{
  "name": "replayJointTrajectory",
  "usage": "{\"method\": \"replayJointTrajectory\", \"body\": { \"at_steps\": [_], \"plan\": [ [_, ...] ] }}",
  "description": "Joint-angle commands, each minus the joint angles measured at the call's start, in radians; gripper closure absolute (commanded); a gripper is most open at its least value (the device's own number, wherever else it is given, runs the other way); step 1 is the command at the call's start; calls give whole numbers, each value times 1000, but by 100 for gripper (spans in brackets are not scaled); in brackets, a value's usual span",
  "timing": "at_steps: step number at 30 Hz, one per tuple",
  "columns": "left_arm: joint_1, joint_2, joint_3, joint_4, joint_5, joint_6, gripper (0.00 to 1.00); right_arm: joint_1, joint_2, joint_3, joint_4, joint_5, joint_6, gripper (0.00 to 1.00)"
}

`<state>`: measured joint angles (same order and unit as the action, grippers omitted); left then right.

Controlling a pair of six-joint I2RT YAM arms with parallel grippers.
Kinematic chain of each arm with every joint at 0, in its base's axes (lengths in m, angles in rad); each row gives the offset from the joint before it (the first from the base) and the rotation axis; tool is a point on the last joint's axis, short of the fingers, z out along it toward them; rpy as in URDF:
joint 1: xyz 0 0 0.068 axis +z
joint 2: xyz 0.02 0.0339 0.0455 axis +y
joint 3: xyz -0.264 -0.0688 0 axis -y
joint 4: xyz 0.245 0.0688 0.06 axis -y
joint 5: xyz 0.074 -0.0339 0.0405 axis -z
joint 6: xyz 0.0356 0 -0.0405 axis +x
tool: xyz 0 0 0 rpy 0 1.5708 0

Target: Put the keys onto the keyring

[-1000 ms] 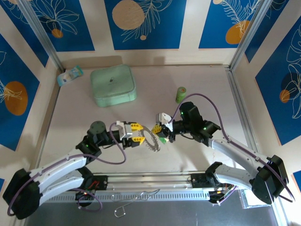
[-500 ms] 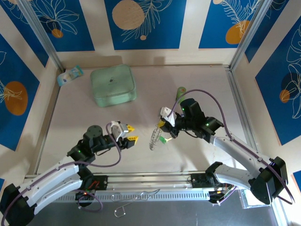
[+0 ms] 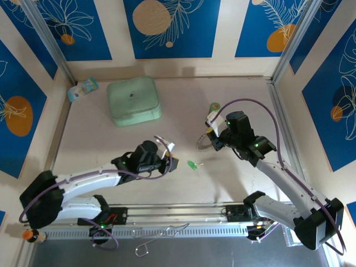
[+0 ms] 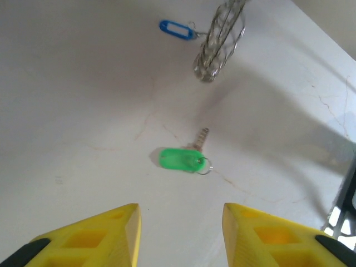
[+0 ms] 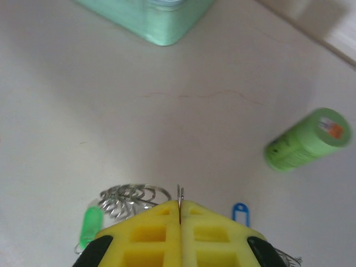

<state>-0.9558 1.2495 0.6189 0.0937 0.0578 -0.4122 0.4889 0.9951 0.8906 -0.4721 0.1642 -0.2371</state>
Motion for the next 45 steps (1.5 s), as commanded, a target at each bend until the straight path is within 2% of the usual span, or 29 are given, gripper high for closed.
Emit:
{"method": "replayJointTrajectory", "body": {
  "at_steps": [1, 7, 19, 28, 45],
  "plan": [
    [-82, 123, 131, -127, -59, -138, 57, -22, -22, 42, -28, 74, 63, 100],
    [-175, 340, 342, -302, -101, -156, 56, -47, -49, 52, -59, 118, 78, 100],
    [-216, 612, 642, -572, -191, -82, 61, -88, -153, 41, -86, 180, 81, 100],
    [-218, 692, 697, -606, -262, -38, 69, -113, -176, 39, -94, 210, 79, 100],
    [-219, 742, 738, -592, -284, -25, 73, -117, -180, 34, -94, 201, 76, 100]
  ]
}}
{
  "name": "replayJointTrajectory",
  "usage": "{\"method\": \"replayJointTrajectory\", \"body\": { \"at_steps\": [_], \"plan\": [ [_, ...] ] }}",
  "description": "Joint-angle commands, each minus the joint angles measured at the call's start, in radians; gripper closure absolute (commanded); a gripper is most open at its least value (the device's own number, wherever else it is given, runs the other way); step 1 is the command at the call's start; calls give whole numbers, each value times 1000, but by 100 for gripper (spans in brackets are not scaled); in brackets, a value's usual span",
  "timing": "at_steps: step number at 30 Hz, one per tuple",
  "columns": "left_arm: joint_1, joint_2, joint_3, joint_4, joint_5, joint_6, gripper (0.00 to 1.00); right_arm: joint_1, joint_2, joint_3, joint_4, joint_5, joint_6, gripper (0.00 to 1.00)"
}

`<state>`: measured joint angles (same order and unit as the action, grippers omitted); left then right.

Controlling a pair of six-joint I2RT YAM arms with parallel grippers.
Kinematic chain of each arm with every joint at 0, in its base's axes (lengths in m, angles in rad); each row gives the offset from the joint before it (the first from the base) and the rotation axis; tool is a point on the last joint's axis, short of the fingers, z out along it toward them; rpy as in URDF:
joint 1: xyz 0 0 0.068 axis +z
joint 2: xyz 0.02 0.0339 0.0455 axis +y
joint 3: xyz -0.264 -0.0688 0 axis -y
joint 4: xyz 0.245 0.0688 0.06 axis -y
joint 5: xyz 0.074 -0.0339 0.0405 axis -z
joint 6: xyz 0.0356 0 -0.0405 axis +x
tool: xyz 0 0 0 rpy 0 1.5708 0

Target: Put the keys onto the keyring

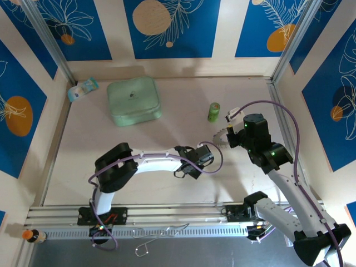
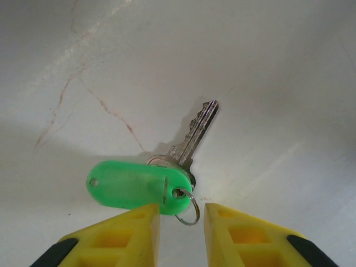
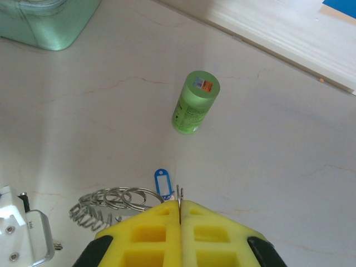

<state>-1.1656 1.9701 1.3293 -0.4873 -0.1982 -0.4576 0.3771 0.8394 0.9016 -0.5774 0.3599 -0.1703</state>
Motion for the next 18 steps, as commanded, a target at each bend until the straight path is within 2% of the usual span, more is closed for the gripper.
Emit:
{"method": "replayJointTrajectory", "body": {
  "at_steps": [1, 5, 11, 18],
  "plan": [
    [-8, 24, 29, -11, -29, 20, 74, -6, -25, 23, 10, 4, 9, 100],
    [-8, 28, 33, -8, -35, 18, 75, -6, -25, 26, 11, 2, 8, 100],
    [-8, 23, 28, -5, -38, 18, 83, -6, -24, 23, 11, -1, 8, 100],
    [-8, 16, 30, -7, -49, 19, 84, -5, -23, 23, 10, -4, 8, 100]
  ]
}}
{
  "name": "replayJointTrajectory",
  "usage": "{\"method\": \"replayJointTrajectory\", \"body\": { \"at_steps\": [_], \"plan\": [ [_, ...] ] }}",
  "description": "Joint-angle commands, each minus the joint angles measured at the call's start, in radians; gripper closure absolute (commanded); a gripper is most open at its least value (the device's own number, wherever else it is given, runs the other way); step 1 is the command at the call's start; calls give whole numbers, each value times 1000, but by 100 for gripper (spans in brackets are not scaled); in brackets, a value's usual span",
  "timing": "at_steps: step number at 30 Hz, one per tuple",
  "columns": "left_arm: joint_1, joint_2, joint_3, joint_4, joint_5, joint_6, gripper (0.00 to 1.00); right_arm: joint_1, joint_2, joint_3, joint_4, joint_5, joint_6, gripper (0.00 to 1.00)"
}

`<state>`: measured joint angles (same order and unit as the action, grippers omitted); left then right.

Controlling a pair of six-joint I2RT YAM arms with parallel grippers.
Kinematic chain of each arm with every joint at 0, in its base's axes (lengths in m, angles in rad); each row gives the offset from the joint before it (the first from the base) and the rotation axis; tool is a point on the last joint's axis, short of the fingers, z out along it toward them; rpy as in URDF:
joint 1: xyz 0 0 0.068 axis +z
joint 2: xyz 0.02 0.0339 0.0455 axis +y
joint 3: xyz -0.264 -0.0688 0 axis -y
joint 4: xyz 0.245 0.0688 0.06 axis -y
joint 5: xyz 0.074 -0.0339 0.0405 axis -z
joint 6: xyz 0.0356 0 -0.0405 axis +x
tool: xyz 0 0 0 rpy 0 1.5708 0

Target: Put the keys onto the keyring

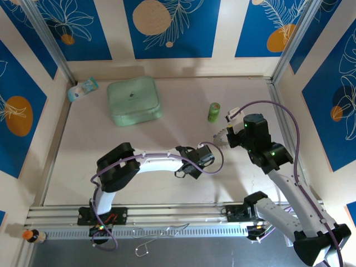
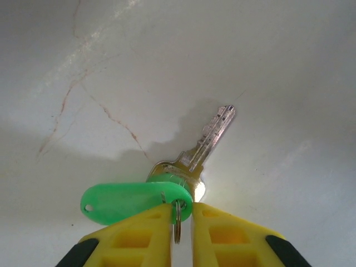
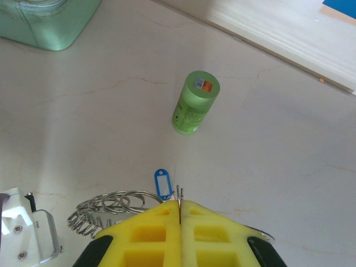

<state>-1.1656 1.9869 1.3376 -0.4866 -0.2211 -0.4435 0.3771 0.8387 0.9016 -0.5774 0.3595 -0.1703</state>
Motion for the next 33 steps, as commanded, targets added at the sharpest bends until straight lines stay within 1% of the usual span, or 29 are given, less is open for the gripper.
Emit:
{"method": "replayJointTrajectory", "body": {
  "at_steps": [1, 3, 6, 14, 21, 24, 26, 30, 33],
  "plan": [
    [-9, -3, 21, -9, -28, 6, 83, -6, -22, 22, 10, -6, 9, 100],
    [-9, -6, 21, -11, -35, 3, 79, -6, -23, 21, 10, -6, 9, 100],
    [-8, -9, 21, -12, -37, 2, 79, -6, -22, 22, 10, -8, 9, 100],
    [-9, -11, 23, -7, -30, 5, 85, -6, -21, 20, 8, -8, 8, 100],
    [-8, -8, 26, -5, -27, 5, 88, -6, -21, 22, 7, -8, 8, 100],
    [-10, -11, 26, -5, -30, 5, 91, -6, -21, 22, 5, -9, 8, 100],
    [-10, -20, 23, -3, -36, 6, 94, -6, -22, 22, 4, -9, 9, 100],
    [-11, -74, -5, 16, -68, 34, 99, -4, -21, 22, 3, -22, 5, 100],
    [-10, -162, -69, 66, -108, 99, 100, -4, -12, 23, 4, -60, -3, 100]
  ]
}}
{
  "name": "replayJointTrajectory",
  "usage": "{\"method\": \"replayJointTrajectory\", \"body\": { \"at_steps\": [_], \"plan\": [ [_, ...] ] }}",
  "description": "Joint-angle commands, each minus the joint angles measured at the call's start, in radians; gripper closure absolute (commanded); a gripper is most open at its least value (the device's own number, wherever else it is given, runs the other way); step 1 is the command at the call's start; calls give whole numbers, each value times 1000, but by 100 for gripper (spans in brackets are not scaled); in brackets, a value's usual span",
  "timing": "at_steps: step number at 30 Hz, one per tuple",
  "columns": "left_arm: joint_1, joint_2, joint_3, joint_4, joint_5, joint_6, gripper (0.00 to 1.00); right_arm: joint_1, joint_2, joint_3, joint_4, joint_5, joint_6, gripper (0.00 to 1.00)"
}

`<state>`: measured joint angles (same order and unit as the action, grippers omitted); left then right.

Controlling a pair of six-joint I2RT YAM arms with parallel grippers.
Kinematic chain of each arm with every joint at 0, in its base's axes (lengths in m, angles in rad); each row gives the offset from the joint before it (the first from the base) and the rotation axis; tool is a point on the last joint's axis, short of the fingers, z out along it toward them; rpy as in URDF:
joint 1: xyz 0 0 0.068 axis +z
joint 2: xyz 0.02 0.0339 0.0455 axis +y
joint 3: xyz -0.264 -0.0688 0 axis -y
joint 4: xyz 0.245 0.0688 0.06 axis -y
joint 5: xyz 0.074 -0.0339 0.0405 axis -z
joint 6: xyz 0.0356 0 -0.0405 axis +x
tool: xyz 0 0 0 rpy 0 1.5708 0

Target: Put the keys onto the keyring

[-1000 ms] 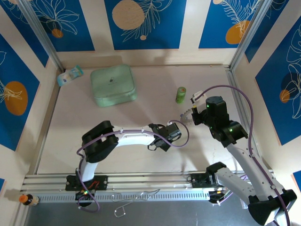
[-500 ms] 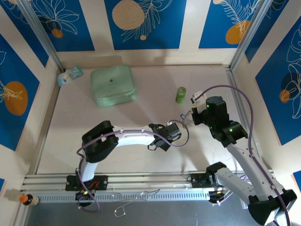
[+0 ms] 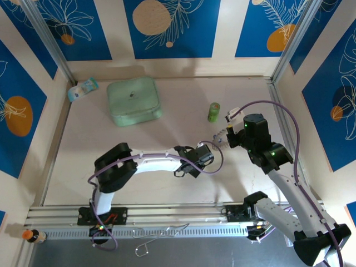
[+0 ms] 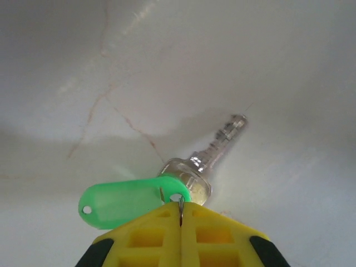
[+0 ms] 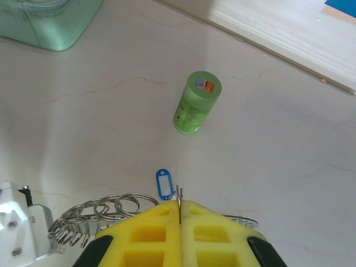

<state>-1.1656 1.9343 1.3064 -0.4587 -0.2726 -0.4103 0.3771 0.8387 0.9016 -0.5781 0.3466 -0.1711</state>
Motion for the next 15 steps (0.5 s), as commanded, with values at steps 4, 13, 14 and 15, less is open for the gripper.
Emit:
{"method": "replayJointTrajectory", "body": {
  "at_steps": [4, 13, 14, 15],
  "plan": [
    [5, -266, -179, 145, -69, 228, 100, 9, 20, 28, 10, -144, -17, 100],
    [164, -659, -579, 404, 109, 616, 100, 139, 75, 2, 80, -394, -163, 100],
    [204, -676, -593, 365, 128, 661, 100, 163, 86, 2, 85, -397, -183, 100],
    [218, -678, -574, 291, 135, 707, 100, 180, 97, 5, 87, -385, -195, 100]
  ]
}}
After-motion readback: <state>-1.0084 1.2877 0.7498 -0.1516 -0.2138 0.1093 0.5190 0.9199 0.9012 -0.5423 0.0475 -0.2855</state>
